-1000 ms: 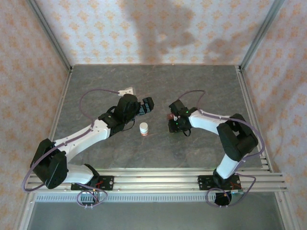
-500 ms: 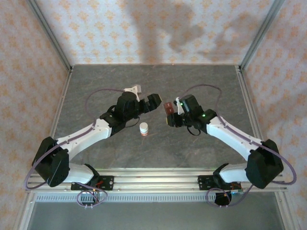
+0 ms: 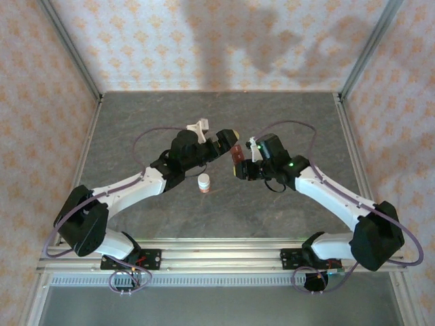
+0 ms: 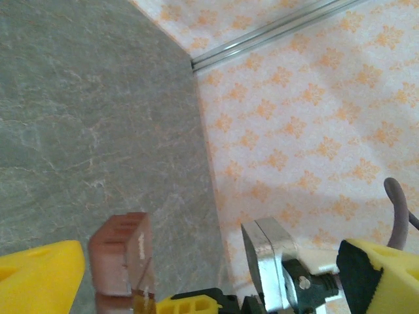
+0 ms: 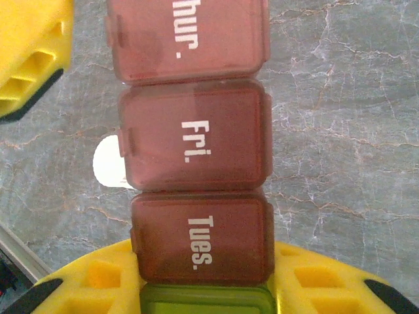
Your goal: Sort the pills into containers
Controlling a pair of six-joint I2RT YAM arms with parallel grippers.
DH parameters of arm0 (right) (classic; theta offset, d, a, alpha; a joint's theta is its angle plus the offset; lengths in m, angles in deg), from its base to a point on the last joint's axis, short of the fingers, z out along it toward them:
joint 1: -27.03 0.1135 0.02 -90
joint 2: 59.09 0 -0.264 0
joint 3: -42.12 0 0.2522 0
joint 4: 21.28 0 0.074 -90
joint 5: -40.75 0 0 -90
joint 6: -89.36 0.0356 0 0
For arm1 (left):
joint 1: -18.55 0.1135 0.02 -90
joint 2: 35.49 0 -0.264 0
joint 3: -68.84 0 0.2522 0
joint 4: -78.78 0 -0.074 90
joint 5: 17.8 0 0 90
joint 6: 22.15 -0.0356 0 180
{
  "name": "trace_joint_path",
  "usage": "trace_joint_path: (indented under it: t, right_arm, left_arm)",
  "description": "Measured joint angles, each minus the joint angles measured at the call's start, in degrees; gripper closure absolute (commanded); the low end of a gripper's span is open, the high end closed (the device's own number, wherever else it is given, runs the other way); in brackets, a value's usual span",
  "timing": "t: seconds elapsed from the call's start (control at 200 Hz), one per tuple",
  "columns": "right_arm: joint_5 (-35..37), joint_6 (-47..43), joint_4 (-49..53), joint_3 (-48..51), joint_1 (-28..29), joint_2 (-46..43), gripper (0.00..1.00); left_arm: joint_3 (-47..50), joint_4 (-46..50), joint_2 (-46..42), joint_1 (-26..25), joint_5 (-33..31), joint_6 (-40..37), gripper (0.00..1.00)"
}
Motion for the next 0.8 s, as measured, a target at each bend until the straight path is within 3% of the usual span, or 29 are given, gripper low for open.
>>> trace_joint_path:
  t: [0.801]
  right_arm:
    - [2.6, 1.3, -1.0, -0.8, 0.0, 1.8, 0.69]
  left_arm:
    - [1.0, -1.4, 1.4, -3.1, -2.0, 1.9, 0.01]
